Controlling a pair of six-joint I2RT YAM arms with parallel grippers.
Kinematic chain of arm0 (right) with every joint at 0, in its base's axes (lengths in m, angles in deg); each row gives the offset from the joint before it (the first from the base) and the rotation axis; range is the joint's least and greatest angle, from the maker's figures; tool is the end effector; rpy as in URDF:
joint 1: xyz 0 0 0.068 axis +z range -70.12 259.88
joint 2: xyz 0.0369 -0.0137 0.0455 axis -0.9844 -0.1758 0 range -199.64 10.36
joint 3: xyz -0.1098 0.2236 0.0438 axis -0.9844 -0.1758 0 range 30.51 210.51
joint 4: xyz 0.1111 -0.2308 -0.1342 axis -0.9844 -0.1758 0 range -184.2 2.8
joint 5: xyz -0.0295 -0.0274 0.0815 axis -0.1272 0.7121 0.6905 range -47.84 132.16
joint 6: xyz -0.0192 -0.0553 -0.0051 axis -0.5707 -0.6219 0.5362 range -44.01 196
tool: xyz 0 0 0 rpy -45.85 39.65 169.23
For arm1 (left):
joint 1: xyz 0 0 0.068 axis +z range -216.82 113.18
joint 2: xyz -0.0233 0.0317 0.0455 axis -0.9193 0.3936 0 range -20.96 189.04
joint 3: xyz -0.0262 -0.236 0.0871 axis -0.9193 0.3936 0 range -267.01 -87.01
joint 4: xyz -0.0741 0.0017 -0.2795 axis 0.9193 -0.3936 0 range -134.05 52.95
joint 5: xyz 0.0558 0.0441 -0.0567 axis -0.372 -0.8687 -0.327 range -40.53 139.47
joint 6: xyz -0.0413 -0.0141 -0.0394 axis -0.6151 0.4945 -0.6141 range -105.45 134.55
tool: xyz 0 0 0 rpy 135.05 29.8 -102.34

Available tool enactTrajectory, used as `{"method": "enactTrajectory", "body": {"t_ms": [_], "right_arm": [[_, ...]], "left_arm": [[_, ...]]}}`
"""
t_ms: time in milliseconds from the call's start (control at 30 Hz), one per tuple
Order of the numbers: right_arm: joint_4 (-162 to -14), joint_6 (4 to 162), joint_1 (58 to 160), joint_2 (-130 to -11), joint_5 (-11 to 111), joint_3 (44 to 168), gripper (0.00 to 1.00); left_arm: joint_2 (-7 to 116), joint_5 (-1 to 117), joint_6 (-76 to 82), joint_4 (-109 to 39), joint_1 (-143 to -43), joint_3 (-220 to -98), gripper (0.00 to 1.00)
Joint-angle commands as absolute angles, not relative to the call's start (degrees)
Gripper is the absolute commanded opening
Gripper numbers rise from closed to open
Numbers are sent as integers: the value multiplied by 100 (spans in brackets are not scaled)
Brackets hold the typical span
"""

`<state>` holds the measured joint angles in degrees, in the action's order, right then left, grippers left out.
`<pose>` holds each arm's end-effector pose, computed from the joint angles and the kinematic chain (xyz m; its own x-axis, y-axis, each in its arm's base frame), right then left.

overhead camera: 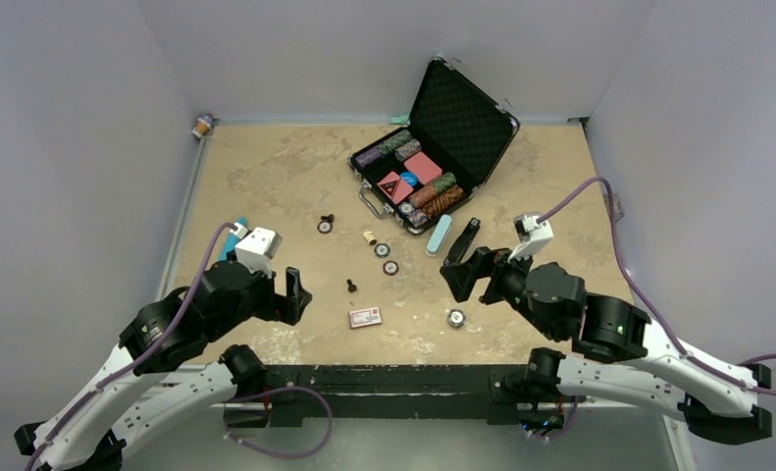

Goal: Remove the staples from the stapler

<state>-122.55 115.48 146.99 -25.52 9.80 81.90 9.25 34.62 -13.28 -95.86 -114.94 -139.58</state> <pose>0.0889 0.1520 0.3501 -0.4722 0.2625 -0.8415 -0.3656 0.8104 0.4579 0.0971 -0.0920 0.3274 -0.6224 0.0182 -0.7825 0.3297 0.9128 -0.2409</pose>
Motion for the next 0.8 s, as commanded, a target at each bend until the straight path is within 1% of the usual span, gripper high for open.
{"method": "enactTrajectory", "body": {"t_ms": [0,333,467,633,767], "right_arm": [[-12395,11633,14717,-2475,543,8223,99],[-12407,11310,14716,-2291,1021,8485,99],[-12219,11106,14714,-1826,1234,8412,99],[-12233,11336,14714,-1147,943,8286,99],[-11825,11272,14715,-487,850,7847,99]], "left_arm": [[736,3292,-1220,-9429,-11477,-13889,96],[554,3207,-1266,-9454,-11475,-13860,96],[558,3200,-1263,-9451,-11477,-13860,95],[559,3189,-1261,-9451,-11473,-13865,95],[543,3172,-1260,-9447,-11477,-13864,95]]}}
